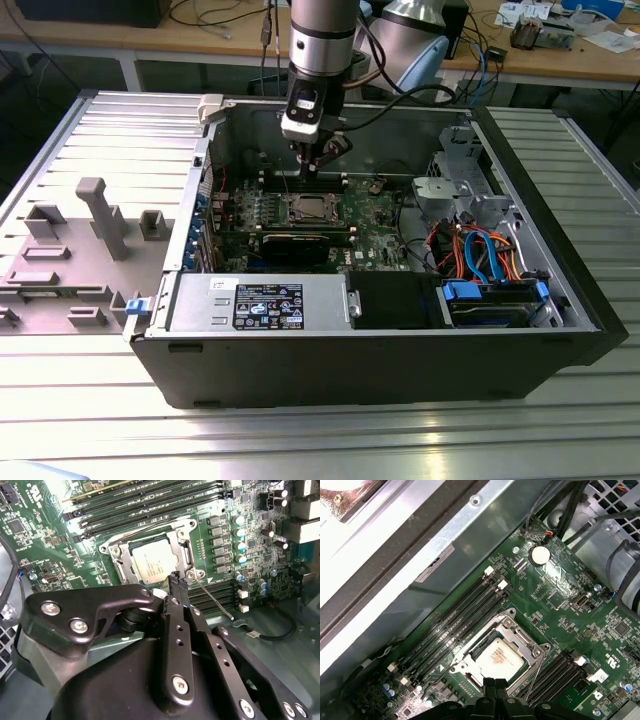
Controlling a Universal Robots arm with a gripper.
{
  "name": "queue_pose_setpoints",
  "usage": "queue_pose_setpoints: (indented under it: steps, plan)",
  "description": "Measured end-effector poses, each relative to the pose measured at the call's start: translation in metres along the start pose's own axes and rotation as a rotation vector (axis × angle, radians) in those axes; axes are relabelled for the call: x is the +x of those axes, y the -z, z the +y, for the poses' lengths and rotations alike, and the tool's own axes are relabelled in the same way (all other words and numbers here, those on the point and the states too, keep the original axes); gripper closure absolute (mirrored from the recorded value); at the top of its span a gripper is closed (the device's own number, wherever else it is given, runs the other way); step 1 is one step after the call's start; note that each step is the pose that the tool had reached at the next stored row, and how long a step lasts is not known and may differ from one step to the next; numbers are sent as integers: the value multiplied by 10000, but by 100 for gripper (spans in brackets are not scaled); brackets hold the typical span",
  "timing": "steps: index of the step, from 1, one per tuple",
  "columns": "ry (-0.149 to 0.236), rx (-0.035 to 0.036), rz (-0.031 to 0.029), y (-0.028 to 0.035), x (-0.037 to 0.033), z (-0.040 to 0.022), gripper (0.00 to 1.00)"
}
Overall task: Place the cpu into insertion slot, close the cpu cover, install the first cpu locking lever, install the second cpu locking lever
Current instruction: 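Install the first cpu locking lever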
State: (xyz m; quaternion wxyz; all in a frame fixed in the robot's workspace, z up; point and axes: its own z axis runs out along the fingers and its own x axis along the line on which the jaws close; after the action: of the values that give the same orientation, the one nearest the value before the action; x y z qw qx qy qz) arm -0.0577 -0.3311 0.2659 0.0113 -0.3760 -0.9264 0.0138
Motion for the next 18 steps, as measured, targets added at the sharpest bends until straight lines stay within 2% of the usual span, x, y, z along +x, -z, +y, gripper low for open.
queue_pose_setpoints:
  steps: [4, 8, 10, 12, 16, 18]
  plan:
    - [57, 0, -2, -1, 2, -2, 89]
    - [766, 6, -26, -3, 3, -4, 89]
    - [1363, 13, -46, -8, 3, -4, 89]
    - [1796, 17, -60, -11, 3, -4, 89]
    - [1982, 13, -64, -15, 19, -22, 89]
    - [1991, 6, -73, -16, 57, -64, 89]
